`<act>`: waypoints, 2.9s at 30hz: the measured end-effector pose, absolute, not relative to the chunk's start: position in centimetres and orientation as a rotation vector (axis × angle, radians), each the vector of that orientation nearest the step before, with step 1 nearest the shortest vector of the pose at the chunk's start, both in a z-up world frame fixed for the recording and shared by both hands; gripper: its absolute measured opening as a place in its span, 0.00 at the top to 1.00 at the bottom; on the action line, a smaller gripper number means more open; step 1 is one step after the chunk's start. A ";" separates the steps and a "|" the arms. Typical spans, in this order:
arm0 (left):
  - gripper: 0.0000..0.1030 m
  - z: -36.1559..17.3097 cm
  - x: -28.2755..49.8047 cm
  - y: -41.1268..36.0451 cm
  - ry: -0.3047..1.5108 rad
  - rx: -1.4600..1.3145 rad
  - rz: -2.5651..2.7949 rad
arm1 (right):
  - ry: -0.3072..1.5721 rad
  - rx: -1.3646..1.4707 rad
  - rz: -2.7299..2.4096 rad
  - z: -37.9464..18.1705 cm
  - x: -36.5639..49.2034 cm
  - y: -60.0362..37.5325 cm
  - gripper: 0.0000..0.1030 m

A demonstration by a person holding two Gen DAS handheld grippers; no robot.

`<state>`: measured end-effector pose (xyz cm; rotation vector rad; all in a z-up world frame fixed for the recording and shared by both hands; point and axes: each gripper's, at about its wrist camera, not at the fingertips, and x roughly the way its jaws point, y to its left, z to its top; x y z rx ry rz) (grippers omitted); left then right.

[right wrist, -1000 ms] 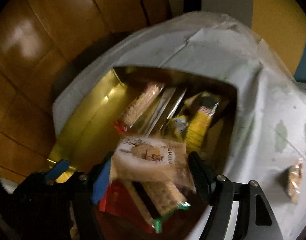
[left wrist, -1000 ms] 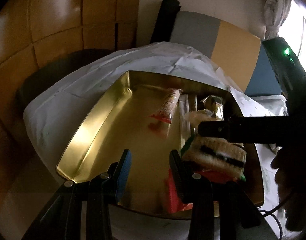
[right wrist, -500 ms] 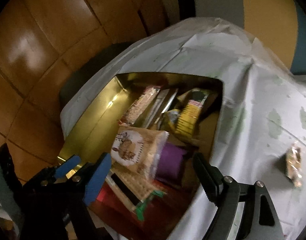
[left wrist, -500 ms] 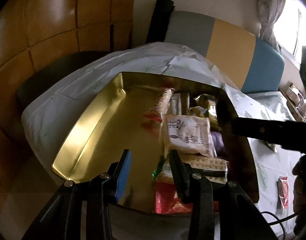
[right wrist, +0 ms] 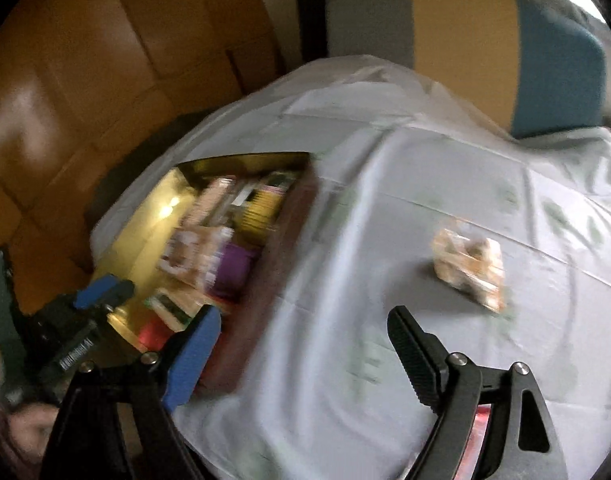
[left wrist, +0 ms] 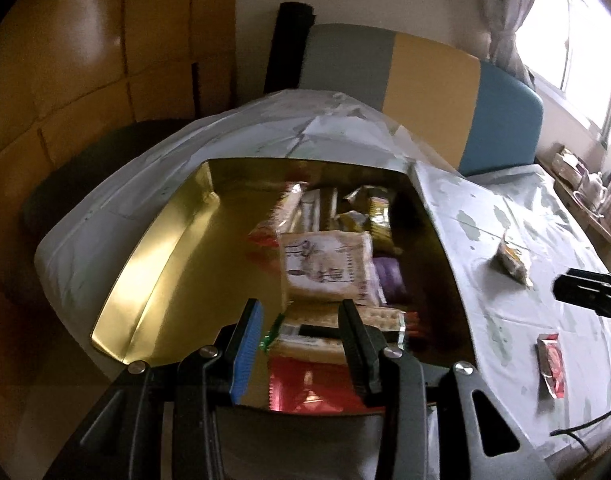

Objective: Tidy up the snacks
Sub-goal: 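Withdraw both grippers from the tray back over the table, then reach the left gripper to the clear orange-edged nut bag and grasp it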

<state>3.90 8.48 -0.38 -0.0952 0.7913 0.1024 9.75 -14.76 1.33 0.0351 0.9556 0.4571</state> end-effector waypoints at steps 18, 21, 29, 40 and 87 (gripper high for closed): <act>0.61 1.0 4.2 0.8 0.791 0.058 -0.044 | 1.091 0.117 -0.183 -3.5 9.6 -37.5 0.12; 0.61 0.8 4.3 -0.7 0.802 0.076 -0.063 | 1.072 0.158 -0.179 -3.1 9.9 -38.4 0.12; 0.61 0.3 4.2 -4.3 0.825 0.123 -0.144 | 1.092 0.163 -0.175 -3.5 10.2 -38.1 0.12; 0.61 0.0 4.7 -8.2 0.845 0.163 -0.245 | 1.071 0.205 -0.180 -2.9 9.6 -38.5 0.10; 0.45 -7.5 22.3 -17.5 1.048 -0.017 -0.321 | 1.024 0.292 -0.112 -1.6 9.6 -38.9 0.07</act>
